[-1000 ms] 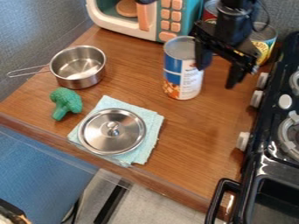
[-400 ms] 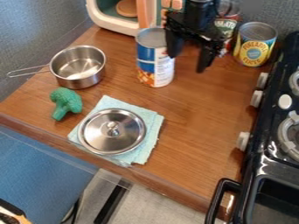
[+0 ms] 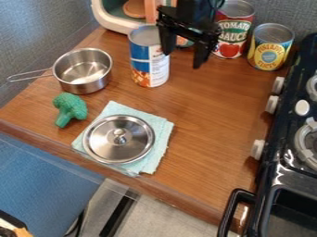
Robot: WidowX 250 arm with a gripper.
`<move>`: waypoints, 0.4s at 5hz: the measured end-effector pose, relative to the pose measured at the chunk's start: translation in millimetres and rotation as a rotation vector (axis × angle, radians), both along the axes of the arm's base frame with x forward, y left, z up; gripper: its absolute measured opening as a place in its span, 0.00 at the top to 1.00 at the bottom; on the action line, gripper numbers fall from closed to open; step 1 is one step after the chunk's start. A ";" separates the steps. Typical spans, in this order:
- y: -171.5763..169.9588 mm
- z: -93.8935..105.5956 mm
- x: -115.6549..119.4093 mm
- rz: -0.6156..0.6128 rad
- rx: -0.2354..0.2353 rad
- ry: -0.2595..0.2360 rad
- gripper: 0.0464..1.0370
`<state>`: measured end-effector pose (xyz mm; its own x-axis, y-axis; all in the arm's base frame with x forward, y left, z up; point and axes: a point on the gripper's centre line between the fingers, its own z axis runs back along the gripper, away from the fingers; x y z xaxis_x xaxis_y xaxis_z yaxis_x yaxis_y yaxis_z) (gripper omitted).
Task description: Moved the can to the middle of the table
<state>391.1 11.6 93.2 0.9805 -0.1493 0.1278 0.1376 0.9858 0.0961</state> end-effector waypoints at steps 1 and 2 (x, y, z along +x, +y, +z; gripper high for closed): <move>-4.2 7.5 2.8 -0.025 -0.023 -0.001 0.04; -14.1 19.7 2.7 -0.050 -0.050 -0.021 0.04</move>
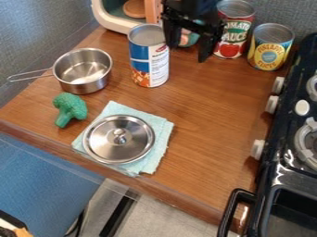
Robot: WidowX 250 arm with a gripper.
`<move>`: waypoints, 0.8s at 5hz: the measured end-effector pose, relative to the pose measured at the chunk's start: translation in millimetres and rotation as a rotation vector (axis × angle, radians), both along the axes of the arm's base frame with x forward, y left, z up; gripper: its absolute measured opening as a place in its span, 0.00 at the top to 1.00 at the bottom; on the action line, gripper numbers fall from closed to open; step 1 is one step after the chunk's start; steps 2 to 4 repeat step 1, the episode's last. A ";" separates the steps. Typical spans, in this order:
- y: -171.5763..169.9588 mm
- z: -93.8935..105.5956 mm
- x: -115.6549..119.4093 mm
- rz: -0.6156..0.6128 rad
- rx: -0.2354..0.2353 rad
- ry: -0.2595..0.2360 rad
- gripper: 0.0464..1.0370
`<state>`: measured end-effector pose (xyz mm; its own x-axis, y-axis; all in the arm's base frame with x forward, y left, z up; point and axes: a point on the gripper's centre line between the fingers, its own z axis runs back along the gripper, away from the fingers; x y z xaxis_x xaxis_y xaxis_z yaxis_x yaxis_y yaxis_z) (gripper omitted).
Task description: Moved the can to the middle of the table
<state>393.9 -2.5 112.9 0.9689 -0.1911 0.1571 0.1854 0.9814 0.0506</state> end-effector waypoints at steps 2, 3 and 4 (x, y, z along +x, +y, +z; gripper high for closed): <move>-8.7 20.3 -2.3 0.000 -0.003 -0.033 0.04; -8.7 20.3 -2.3 0.000 -0.003 -0.033 0.04; -8.7 20.3 -2.3 0.000 -0.003 -0.033 0.04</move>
